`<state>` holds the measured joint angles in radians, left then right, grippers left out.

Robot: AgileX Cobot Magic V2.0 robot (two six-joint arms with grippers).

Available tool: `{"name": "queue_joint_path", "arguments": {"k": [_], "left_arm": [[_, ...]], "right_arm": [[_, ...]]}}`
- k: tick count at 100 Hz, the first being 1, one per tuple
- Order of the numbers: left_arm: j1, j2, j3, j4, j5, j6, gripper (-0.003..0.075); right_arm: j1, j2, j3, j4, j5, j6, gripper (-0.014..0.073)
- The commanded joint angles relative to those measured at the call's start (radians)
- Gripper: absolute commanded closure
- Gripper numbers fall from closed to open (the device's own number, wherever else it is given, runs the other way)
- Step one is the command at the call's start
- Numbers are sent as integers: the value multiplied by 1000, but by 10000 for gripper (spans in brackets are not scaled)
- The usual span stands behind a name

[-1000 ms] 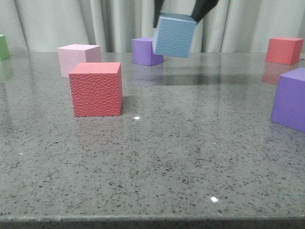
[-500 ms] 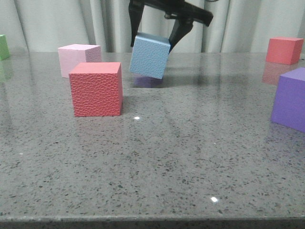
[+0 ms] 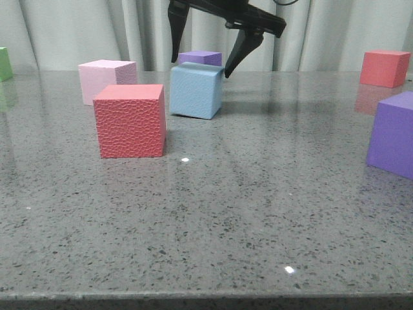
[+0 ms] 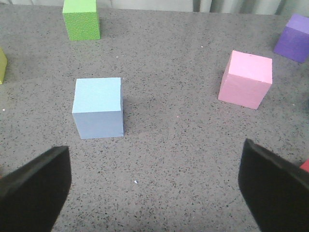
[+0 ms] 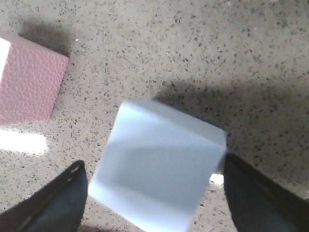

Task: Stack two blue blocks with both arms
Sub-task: 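Carry the light blue cube toward the center and lower it, then open the right gripper and raise it away from the cube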

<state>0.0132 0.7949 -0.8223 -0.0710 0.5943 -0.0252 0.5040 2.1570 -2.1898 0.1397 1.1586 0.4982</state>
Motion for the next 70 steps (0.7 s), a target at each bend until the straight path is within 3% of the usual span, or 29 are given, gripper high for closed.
{"name": "queue_joint_path", "arguments": {"k": [1, 34, 70], "left_arm": [[-2, -3, -36, -3, -64, -2, 48], [-2, -3, -39, 2, -56, -4, 48], [94, 143, -158, 45, -48, -30, 48]], "right_arm": [[-2, -63, -37, 24, -47, -14, 4], [-2, -107, -39, 18, -14, -18, 4], [22, -215, -24, -52, 50, -103, 4]]}}
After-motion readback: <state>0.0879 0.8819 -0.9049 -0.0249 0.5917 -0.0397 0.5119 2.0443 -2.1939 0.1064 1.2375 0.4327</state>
